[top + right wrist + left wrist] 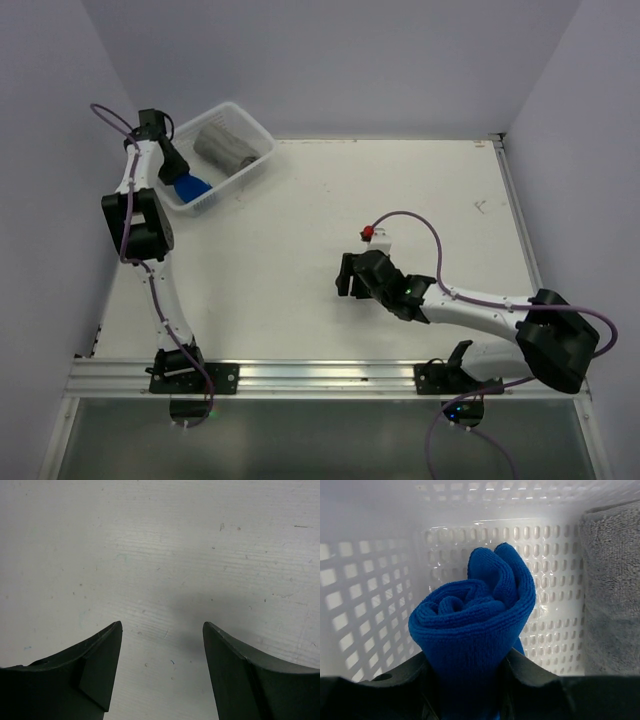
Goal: Roll the towels
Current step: Place the rolled towel into the container
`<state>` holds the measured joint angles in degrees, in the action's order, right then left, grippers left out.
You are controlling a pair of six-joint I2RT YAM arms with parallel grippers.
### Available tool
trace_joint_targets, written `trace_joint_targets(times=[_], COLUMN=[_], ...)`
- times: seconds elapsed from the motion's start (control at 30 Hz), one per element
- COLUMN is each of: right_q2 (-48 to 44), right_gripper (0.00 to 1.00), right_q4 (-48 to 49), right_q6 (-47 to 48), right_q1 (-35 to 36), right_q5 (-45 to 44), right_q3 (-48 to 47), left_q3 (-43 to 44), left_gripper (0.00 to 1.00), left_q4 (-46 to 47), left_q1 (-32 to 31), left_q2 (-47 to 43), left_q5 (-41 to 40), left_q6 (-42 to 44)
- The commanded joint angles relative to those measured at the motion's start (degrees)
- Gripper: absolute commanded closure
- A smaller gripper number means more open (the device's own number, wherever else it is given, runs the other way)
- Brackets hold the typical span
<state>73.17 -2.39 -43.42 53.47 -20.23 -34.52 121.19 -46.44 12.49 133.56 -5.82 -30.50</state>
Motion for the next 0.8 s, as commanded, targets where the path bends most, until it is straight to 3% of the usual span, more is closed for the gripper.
trace_joint_targets(times=[0.0, 0.17, 0.4, 0.77], right_q2=[1.5, 4.5, 6.9, 5.5], right_gripper=[0.31, 0.31, 0.31, 0.3], right_q4=[1.7, 2.0, 3.7, 2.7], right_q6=[1.2, 1.6, 1.6, 0.9], right_q1=[-1.5, -3.4, -5.5, -7.1], right_q5=[1.9, 4.0, 5.7, 5.9], right_q3=[-2.6, -3.9, -4.9, -4.4], left_q3=[2.3, 1.8, 1.8, -0.6], left_gripper=[0.6, 0.43, 0.33, 0.06], left_q4=[2.7, 4.2, 3.8, 4.7], left_q1=[0.7, 0.7, 0.8, 0.8], left_q2=[1.1, 2.8, 5.1, 0.7], left_q5=[2.6, 2.9, 2.1, 0.7], left_q6=[-1.0, -1.5, -1.3, -2.2])
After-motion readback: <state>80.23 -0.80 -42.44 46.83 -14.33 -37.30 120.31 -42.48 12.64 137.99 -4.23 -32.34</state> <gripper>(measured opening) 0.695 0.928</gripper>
